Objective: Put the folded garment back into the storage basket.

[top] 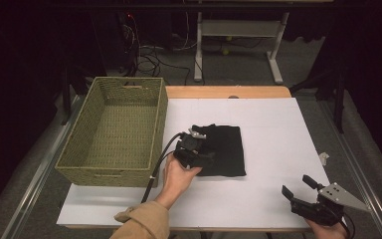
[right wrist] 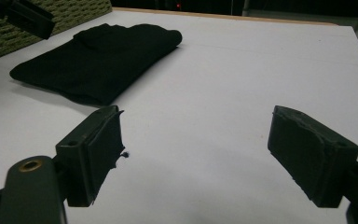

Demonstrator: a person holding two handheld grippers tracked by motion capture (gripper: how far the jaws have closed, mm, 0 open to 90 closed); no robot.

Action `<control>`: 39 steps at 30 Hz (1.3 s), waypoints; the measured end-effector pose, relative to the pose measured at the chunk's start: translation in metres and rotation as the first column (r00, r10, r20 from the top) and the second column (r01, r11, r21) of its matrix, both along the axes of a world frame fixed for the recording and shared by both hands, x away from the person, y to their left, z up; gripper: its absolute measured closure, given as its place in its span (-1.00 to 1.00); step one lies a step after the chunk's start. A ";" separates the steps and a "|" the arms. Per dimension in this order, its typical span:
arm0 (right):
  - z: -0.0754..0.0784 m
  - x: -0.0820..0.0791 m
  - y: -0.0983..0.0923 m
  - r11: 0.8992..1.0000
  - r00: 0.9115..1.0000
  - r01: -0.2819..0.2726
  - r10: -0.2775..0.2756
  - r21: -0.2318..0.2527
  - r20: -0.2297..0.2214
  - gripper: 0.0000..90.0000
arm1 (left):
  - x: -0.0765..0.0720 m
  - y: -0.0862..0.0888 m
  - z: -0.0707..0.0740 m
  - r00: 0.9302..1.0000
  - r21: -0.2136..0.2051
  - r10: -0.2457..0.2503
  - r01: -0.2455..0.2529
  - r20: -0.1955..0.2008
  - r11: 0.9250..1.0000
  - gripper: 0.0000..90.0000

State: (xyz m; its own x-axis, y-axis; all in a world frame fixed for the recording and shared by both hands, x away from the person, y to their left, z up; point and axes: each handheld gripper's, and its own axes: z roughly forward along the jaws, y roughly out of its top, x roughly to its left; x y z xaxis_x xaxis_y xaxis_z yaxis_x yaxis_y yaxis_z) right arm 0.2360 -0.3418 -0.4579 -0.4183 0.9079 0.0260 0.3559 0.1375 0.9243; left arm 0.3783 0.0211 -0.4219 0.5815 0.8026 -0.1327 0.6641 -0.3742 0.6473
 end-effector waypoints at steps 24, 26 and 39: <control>0.000 0.001 0.001 1.000 1.000 -0.008 0.008 -0.002 -0.004 -0.60 | 0.048 -0.010 -0.023 0.993 0.037 0.090 -0.087 -0.075 0.996 -0.71; 0.000 0.001 0.001 1.000 1.000 -0.009 0.009 -0.002 -0.004 -0.60 | 0.050 -0.010 -0.026 0.992 0.043 0.099 -0.096 -0.079 0.994 -0.71; -0.001 0.002 0.001 1.000 1.000 -0.009 0.009 0.002 -0.008 -0.60 | 0.058 -0.006 -0.037 0.987 0.033 0.109 -0.106 -0.115 0.994 -0.80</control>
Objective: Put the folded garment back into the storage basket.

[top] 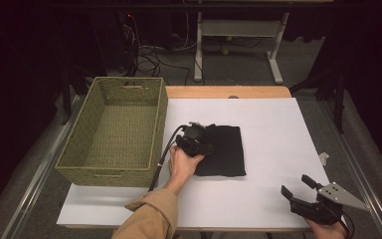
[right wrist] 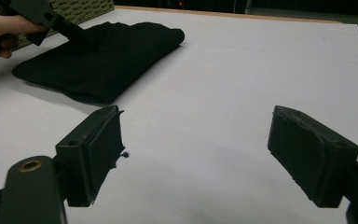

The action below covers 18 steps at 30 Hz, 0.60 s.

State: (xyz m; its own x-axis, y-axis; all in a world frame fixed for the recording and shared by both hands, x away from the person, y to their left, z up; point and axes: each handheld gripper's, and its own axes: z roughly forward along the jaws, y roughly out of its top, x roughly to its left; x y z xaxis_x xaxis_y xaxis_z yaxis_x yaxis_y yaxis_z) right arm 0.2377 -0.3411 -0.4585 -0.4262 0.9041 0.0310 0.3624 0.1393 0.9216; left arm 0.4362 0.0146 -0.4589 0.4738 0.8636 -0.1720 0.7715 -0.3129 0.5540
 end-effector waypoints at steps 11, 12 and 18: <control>0.000 0.000 0.000 1.000 1.000 -0.003 0.003 -0.003 0.001 -0.60 | -0.001 -0.002 -0.001 1.000 -0.007 -0.025 0.025 -0.019 1.000 -0.79; 0.000 0.000 0.000 1.000 1.000 -0.003 0.003 -0.003 0.000 -0.60 | -0.001 -0.003 -0.001 0.999 -0.005 -0.028 0.028 -0.019 1.000 -0.79; 0.000 0.001 0.001 1.000 1.000 -0.003 0.003 -0.003 -0.001 -0.60 | -0.005 -0.006 0.000 0.999 -0.007 -0.040 0.040 -0.005 0.999 -0.68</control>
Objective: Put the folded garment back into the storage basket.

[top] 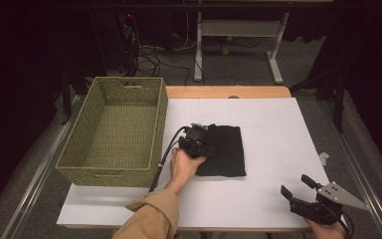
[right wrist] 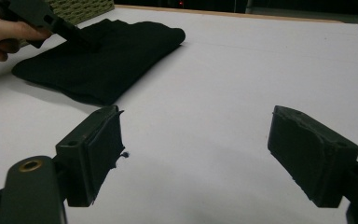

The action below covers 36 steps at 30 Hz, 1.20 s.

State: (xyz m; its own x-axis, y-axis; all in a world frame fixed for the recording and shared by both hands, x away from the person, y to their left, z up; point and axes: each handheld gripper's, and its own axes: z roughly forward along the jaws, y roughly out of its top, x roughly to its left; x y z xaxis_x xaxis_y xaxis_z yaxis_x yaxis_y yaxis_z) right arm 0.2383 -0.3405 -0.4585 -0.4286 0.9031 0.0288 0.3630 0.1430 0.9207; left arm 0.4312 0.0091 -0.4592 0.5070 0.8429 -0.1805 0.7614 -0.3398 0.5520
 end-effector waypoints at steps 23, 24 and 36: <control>0.000 0.000 0.000 1.000 1.000 0.000 0.000 0.001 0.001 -0.60 | -0.009 -0.008 0.007 0.995 -0.038 -0.103 0.103 0.018 0.994 0.47; 0.000 0.000 0.000 1.000 1.000 -0.001 0.001 0.002 0.001 -0.60 | -0.008 -0.008 0.008 0.994 -0.038 -0.106 0.107 0.018 0.994 0.48; 0.001 0.000 0.002 1.000 1.000 0.000 0.001 -0.021 0.009 -0.59 | -0.016 -0.001 0.037 0.989 -0.095 -0.139 0.143 0.046 0.985 0.51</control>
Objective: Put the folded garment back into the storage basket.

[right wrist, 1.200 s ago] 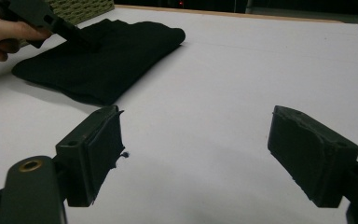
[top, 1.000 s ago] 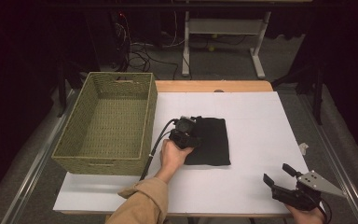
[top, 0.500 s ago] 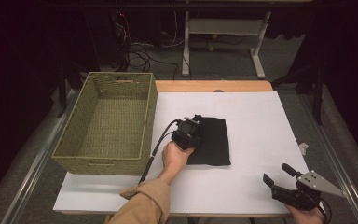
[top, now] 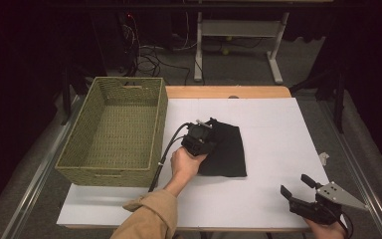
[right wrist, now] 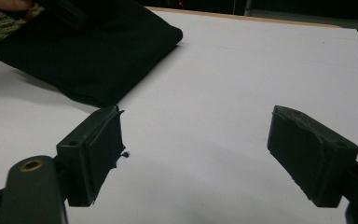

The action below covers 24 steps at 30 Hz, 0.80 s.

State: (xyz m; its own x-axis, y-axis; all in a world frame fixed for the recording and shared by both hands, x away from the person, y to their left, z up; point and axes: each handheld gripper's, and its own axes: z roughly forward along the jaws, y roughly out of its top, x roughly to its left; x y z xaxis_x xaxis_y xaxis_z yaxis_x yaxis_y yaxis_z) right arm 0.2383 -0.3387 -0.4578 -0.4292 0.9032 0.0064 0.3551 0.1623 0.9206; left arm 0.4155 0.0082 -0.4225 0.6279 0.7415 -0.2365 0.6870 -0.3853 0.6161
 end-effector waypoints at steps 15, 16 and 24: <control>0.000 0.004 0.002 1.000 1.000 0.000 0.000 -0.006 0.007 -0.58 | -0.010 0.007 0.030 0.999 -0.063 -0.036 0.038 0.034 0.997 0.52; 0.000 0.004 0.002 1.000 1.000 0.000 0.000 -0.008 0.007 -0.58 | -0.010 0.008 0.031 0.999 -0.072 -0.034 0.036 0.031 0.997 0.52; 0.000 0.004 0.003 1.000 1.000 0.001 -0.001 -0.010 0.007 -0.58 | -0.017 0.012 0.043 0.997 -0.077 -0.051 0.055 0.053 0.996 0.52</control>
